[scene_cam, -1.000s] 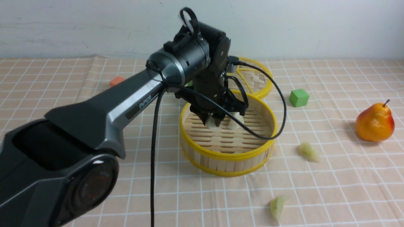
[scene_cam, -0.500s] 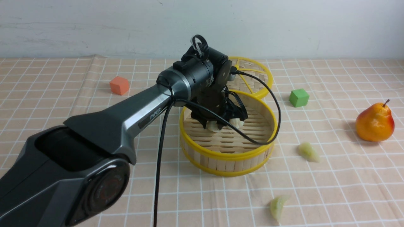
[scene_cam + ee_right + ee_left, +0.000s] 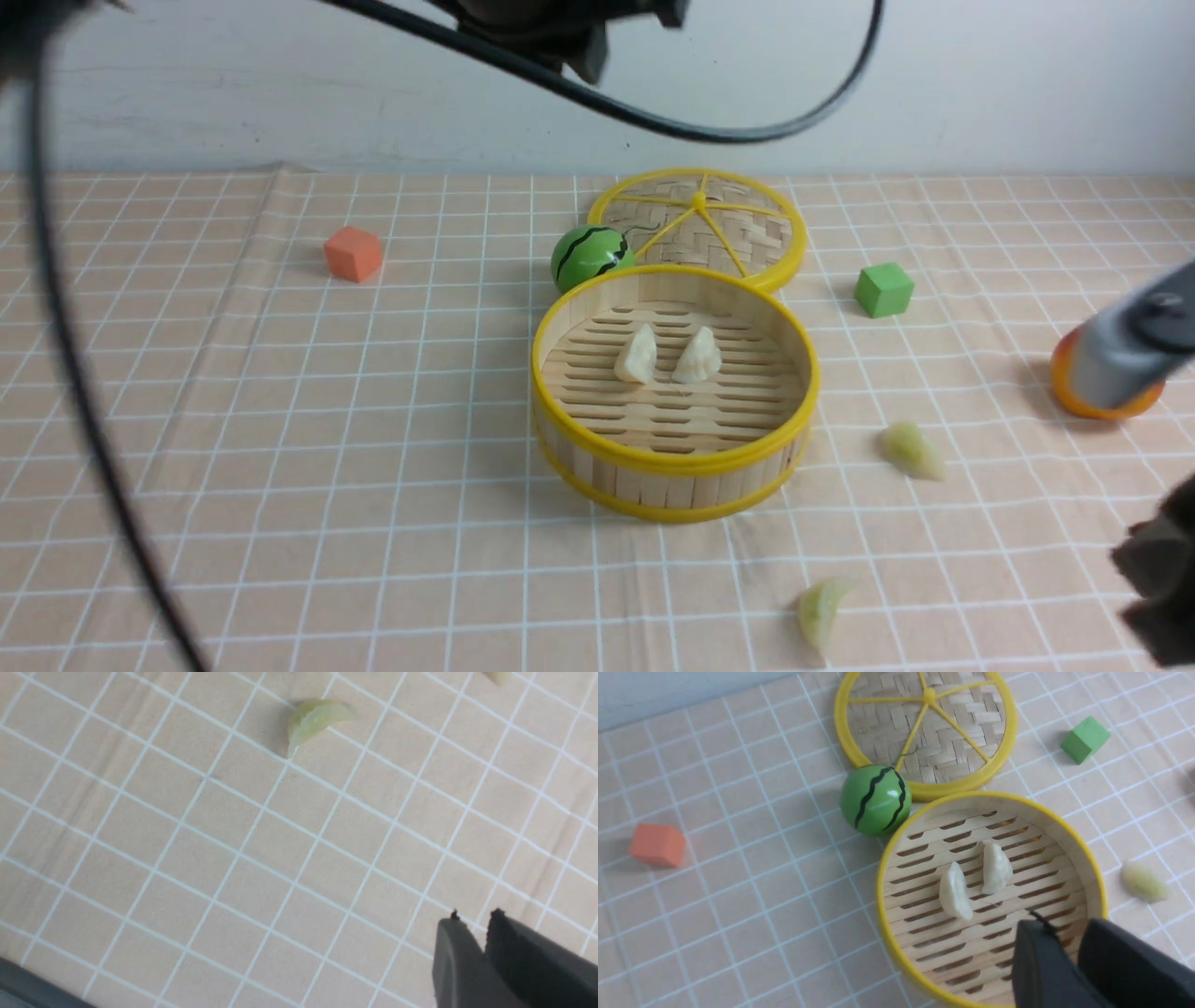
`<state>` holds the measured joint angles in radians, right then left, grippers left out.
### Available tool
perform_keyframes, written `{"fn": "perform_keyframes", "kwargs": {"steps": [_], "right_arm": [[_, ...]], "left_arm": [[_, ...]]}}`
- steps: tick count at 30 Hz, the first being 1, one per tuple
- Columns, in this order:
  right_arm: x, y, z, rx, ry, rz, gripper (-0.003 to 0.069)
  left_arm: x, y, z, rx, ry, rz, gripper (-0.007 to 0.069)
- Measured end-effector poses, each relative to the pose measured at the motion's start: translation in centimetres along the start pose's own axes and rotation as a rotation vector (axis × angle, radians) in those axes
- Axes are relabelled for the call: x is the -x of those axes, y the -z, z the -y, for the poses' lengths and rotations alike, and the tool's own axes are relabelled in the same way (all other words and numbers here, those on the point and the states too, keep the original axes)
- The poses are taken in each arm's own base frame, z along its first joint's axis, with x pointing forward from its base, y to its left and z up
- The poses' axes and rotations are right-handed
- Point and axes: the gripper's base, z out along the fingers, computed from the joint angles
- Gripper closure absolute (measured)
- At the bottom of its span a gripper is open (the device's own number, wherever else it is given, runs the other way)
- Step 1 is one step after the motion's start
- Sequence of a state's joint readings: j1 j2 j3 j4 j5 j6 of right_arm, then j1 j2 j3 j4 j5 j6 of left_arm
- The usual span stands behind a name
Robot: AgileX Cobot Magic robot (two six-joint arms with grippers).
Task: Put the dumplings into the steamer on the table with the brown tablecloth.
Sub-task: 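Reach for and grasp a dumpling lying on the table beside the steamer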
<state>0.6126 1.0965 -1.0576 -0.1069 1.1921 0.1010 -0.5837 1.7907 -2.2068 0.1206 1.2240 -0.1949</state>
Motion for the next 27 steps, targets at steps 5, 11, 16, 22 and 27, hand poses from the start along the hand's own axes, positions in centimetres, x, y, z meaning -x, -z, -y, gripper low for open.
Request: {"fn": "perform_keyframes", "kwargs": {"steps": [5, 11, 16, 22, 27], "right_arm": [[2.9, -5.6, -0.8, 0.003, -0.066, -0.078, 0.0527], [4.9, -11.2, -1.7, 0.017, -0.207, -0.098, 0.0399], [5.8, -15.1, -2.2, 0.018, -0.293, -0.105, 0.0216], [5.7, -19.7, -2.7, 0.003, -0.351, -0.169, 0.0114], [5.4, -21.9, -2.7, -0.030, -0.372, -0.198, 0.0130]], "left_arm": [[-2.3, 7.0, -1.5, 0.034, -0.036, 0.032, 0.0638], [-7.6, 11.1, -2.9, 0.051, -0.033, -0.015, 0.0638], [-12.7, 13.1, -3.9, 0.049, -0.035, -0.027, 0.0638], [-16.4, 14.8, -4.6, 0.028, -0.032, 0.071, 0.0638], [-17.6, 15.5, -5.0, 0.043, -0.033, 0.104, 0.0638]]}}
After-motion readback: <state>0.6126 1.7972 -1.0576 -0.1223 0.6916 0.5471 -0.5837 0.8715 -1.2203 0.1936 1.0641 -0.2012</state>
